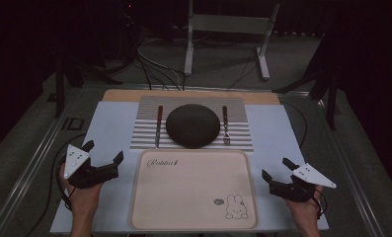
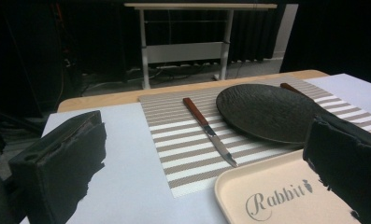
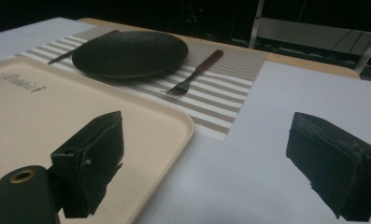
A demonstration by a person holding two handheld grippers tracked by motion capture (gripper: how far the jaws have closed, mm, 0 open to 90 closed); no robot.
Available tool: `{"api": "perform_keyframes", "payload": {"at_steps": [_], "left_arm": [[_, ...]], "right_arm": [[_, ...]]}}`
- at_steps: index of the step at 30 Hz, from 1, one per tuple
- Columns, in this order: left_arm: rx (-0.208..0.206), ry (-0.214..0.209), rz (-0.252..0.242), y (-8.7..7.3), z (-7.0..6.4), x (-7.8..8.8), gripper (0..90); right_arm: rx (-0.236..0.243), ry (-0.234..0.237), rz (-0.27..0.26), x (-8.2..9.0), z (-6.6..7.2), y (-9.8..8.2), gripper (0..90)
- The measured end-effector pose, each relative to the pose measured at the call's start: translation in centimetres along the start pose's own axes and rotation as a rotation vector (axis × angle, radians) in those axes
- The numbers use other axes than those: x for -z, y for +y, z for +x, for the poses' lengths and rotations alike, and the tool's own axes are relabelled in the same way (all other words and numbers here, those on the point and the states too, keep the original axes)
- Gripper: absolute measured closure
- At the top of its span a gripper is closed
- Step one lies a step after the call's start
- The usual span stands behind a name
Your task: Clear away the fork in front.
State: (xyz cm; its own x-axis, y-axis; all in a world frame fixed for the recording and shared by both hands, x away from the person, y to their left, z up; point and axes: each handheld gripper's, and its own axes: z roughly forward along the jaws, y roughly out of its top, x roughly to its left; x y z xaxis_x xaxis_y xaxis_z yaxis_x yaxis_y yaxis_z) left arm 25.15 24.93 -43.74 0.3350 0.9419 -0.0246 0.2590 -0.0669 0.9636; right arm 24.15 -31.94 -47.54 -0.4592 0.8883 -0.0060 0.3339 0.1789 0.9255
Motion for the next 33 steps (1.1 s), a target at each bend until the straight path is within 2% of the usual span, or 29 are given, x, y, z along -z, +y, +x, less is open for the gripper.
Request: {"api": "perform_keyframes", "payload": {"at_steps": [15,17,27,33], "left_arm": [[0.005,0.045,-0.015,-0.2,0.3,0.1,0.0],[0.017,0.049,-0.016,-0.3,0.4,0.0,0.0],[0.006,0.047,-0.002,-0.6,0.1,-0.3,0.0],[-0.009,0.050,0.011,-0.8,-0.2,-0.8,0.0]], "right_arm": [[-0.008,-0.008,0.008,0.1,0.3,0.7,10.9],[-0.056,0.027,0.012,0.0,0.3,1.3,10.9],[0.015,0.015,0.028,-0.8,1.3,3.8,10.9],[0.019,0.001,0.038,-1.1,1.3,5.0,11.0]]}}
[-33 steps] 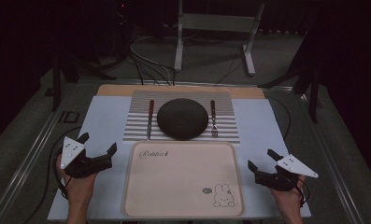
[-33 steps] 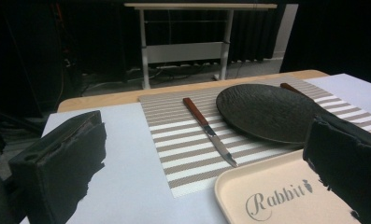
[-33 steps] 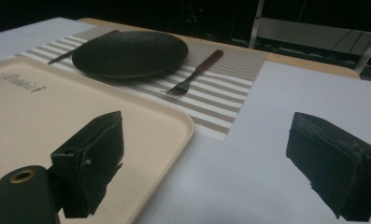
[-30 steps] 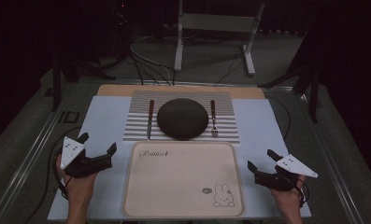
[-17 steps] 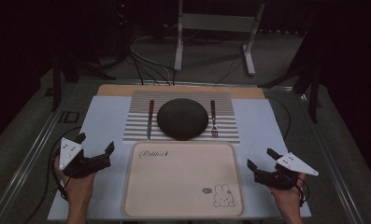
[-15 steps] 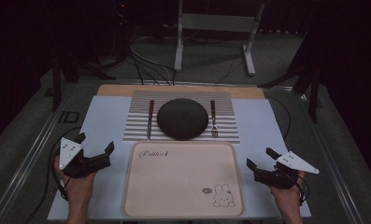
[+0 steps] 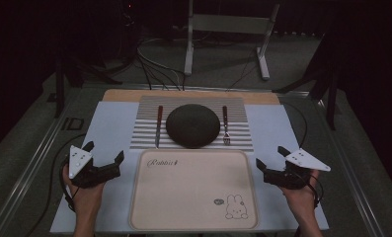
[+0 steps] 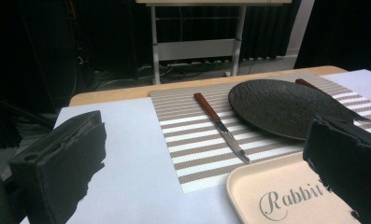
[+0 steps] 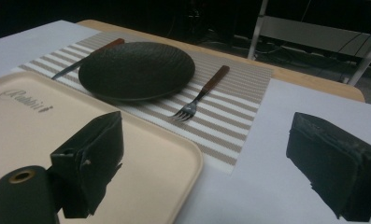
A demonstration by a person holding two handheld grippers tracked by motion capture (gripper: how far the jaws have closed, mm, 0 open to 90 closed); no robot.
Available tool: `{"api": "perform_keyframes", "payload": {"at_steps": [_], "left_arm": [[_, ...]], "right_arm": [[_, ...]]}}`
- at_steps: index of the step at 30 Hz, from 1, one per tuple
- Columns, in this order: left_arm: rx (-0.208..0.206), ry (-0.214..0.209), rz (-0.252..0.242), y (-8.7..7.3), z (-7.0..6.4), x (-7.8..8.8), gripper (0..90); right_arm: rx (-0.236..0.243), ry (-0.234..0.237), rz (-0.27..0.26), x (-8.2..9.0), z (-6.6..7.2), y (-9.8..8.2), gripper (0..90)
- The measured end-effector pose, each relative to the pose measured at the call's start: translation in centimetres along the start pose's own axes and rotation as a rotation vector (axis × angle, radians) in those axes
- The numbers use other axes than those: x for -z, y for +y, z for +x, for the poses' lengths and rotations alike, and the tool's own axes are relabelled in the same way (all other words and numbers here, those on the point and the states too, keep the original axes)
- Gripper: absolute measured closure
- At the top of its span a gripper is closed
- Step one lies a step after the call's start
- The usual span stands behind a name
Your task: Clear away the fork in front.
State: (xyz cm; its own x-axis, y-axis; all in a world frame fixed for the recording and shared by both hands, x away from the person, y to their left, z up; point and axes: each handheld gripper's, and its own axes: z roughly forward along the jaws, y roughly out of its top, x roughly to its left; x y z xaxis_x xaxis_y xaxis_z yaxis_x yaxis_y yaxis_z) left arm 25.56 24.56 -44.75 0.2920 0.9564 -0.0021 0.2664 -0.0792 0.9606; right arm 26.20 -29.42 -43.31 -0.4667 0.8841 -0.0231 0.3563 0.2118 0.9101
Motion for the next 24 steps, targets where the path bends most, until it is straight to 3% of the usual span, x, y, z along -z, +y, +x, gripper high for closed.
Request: {"api": "perform_keyframes", "payload": {"at_steps": [24], "left_arm": [[-0.024,0.004,0.020,-0.4,-0.3,-0.6,0.0]], "right_arm": [[-0.037,-0.017,0.034,-2.6,-0.4,3.6,11.0]]}}
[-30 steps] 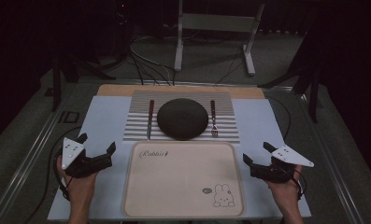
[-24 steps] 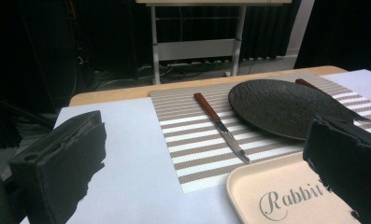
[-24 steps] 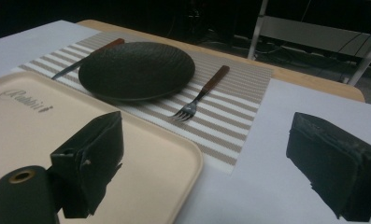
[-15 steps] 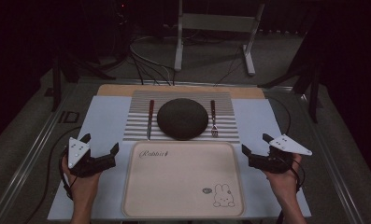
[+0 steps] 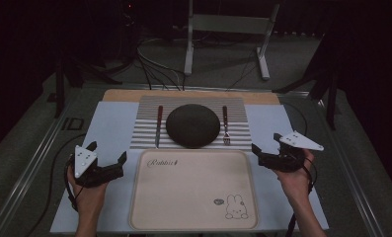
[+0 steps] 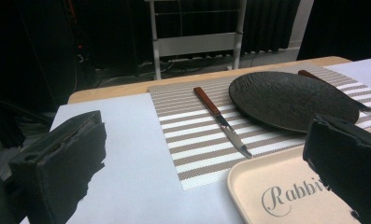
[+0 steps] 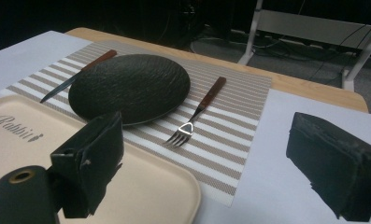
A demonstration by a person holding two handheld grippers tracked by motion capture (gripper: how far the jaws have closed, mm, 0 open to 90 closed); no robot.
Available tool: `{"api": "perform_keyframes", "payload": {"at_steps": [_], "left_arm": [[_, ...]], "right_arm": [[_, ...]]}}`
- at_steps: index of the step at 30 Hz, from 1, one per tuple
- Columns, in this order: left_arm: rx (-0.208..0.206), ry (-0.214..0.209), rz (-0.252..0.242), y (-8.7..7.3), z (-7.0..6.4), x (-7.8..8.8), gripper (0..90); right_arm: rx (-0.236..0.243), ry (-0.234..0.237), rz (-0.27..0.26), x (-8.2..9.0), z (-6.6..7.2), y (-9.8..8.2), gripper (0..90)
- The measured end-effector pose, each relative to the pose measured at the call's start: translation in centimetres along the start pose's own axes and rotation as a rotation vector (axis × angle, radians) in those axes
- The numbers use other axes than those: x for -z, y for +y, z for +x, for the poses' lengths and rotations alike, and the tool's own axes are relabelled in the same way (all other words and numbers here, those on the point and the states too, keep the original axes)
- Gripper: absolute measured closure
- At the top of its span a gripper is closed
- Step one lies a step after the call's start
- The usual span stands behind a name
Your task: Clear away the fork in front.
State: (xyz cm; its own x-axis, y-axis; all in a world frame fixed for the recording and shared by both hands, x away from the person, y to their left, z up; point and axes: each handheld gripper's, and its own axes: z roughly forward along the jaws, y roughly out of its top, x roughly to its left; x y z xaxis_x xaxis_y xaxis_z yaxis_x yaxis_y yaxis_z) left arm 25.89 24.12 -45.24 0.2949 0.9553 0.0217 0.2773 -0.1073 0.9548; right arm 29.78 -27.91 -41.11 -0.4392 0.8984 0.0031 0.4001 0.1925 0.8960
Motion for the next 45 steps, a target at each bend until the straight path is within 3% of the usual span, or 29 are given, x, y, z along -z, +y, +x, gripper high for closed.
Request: {"api": "perform_keyframes", "payload": {"at_steps": [30,45], "left_arm": [[0.000,-0.014,0.005,-0.1,-0.2,-0.2,0.0],[0.001,-0.014,0.003,-0.1,-0.3,-0.2,0.0]], "right_arm": [[0.006,-0.006,0.026,-3.9,0.0,3.5,11.0],[-0.022,-0.016,0.062,-6.6,-0.1,4.9,11.0]]}}
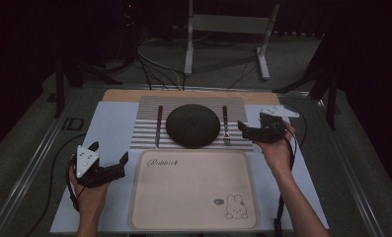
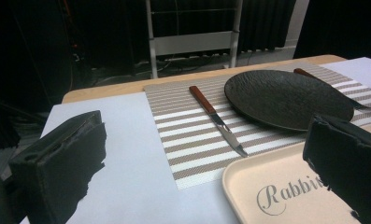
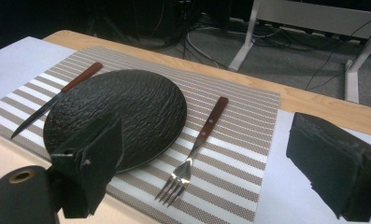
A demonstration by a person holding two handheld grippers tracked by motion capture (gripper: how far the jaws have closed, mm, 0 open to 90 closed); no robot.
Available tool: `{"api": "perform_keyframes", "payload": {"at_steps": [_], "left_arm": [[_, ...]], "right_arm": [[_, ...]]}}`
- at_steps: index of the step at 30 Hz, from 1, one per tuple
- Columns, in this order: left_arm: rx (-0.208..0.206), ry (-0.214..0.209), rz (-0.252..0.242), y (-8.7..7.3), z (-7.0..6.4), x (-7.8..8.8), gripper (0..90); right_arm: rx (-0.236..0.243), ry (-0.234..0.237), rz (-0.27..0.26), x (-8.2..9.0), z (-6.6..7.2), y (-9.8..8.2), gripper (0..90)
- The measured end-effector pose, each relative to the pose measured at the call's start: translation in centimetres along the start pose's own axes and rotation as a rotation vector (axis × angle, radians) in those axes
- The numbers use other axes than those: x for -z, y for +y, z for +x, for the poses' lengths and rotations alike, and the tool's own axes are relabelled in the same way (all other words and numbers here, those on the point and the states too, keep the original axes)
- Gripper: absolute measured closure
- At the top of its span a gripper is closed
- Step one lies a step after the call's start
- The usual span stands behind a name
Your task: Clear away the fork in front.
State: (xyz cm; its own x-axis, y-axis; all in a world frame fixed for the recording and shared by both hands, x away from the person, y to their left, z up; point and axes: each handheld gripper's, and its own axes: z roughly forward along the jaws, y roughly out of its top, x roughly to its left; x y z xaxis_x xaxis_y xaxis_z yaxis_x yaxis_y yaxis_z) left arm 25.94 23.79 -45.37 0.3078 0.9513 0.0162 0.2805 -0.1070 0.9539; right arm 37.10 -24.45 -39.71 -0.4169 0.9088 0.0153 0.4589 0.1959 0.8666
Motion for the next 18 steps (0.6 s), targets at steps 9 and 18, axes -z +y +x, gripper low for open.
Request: {"api": "perform_keyframes", "payload": {"at_steps": [9,18], "left_arm": [[0.000,-0.001,-0.001,0.0,0.0,0.0,0.0],[0.000,-0.001,-0.002,0.0,0.0,0.0,0.0]], "right_arm": [[-0.014,-0.009,0.029,-1.9,-0.1,0.2,11.0],[-0.017,-0.020,0.050,-3.2,-0.2,0.8,11.0]]}}
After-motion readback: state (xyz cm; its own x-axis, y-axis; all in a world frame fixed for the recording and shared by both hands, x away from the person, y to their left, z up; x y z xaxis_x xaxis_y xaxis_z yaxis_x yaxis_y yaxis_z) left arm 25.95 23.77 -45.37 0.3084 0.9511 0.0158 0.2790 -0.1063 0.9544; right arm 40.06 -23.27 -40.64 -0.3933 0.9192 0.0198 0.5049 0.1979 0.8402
